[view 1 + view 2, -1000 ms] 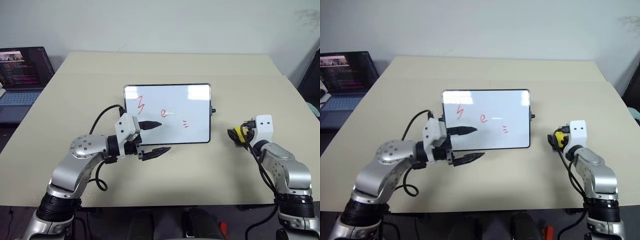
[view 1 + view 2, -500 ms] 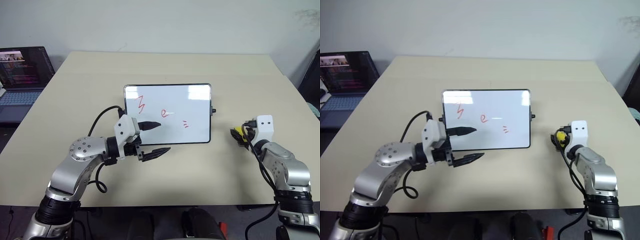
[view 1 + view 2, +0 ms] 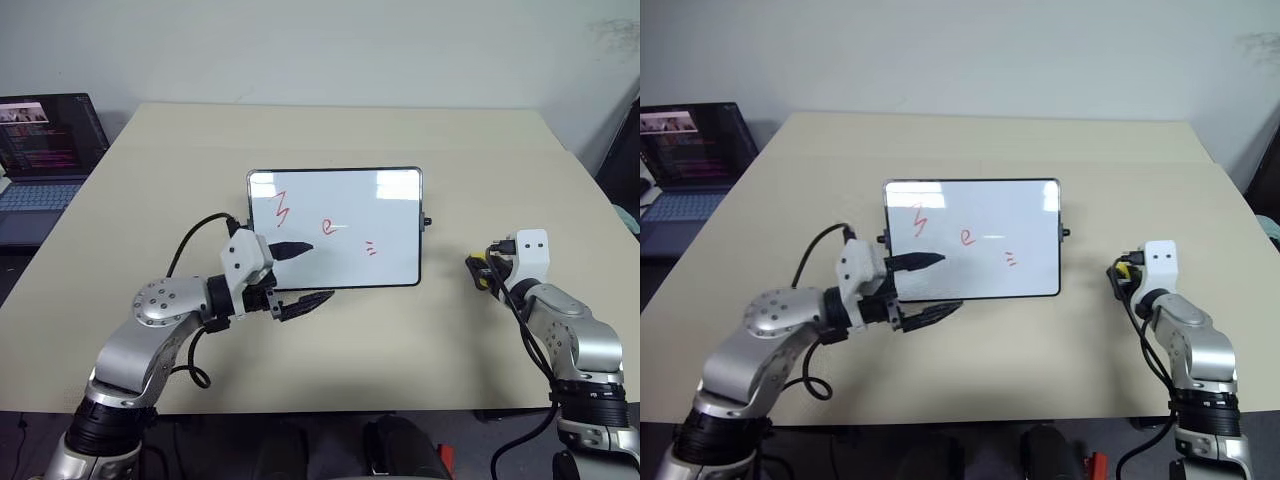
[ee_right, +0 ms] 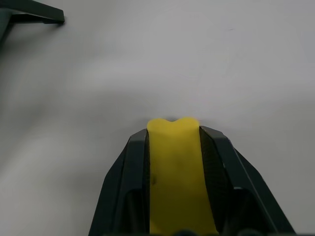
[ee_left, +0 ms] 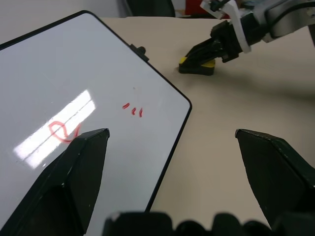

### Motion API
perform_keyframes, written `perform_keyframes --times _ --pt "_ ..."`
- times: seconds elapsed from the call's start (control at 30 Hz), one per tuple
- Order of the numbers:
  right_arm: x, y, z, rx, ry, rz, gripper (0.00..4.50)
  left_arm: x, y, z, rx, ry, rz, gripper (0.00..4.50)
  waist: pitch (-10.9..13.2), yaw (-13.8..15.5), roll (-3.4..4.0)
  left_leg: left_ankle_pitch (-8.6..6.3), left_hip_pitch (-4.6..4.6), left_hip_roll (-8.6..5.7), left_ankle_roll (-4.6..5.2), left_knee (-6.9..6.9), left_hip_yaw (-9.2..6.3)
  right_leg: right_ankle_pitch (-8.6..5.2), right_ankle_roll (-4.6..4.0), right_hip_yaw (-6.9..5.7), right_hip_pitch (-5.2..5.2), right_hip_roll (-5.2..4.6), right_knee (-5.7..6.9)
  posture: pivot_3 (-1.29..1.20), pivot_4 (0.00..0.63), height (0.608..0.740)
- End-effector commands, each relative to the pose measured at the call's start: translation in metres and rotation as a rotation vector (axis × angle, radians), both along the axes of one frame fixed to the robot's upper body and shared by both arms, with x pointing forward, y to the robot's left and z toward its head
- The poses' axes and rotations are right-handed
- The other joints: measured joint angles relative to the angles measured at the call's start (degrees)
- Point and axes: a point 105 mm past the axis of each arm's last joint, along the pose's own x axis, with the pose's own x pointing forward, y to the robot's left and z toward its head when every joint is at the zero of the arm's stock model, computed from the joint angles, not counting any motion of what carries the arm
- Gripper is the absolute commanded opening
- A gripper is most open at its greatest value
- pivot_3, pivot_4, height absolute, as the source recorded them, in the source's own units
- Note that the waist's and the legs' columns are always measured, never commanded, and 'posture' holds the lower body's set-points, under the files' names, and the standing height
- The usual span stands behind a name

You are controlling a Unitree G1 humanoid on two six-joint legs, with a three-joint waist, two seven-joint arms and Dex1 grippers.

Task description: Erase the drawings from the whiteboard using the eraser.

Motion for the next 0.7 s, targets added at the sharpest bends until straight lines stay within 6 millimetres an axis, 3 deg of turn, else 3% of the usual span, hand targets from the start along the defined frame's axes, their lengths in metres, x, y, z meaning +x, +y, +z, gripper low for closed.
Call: perform_keyframes --times 0.03,0.23,0.37,0.47,0.7 --pt "-0.001 0.009 0.018 -0.022 -0.091 0.043 1.12 0.0 0.005 0.011 -0.034 -0.047 0.092 4.5 0.0 0.01 0.0 0.0 -0.01 0.0 0.0 0.0 0.0 0.0 0.0 0.0 0.0 -0.03 0.0 0.0 0.15 0.74" --pt "-0.017 0.034 0.035 -0.104 -0.182 0.162 1.11 0.001 0.025 -0.003 -0.01 -0.029 0.293 4.5 0.0 0.01 0.0 0.0 0.0 0.03 0.0 -0.01 -0.04 0.0 0.0 -0.01 0.0 -0.11 0.0 0.0 0.15 0.74" --pt "-0.033 0.07 0.051 -0.024 -0.238 0.319 1.11 0.004 0.035 -0.005 0.006 -0.026 0.349 4.5 0.0 0.04 0.0 0.0 0.01 0.03 0.0 0.0 -0.05 0.0 0.0 -0.02 0.0 -0.14 0.01 0.0 0.15 0.74" --pt "-0.043 0.1 0.066 -0.011 -0.277 0.456 1.1 0.017 0.051 0.003 0.0 -0.051 0.433 4.5 0.0 0.05 0.0 0.0 0.04 0.03 0.0 0.02 -0.06 0.0 0.0 -0.03 0.0 -0.13 0.06 0.0 0.15 0.74" --pt "-0.038 0.168 0.093 -0.095 -0.399 0.667 1.1 0.034 0.068 0.014 -0.02 -0.069 0.546 4.5 0.01 -0.47 -0.01 0.0 0.05 0.0 0.0 0.03 -0.07 0.01 0.01 -0.04 0.01 -0.12 0.07 0.0 0.15 0.74"
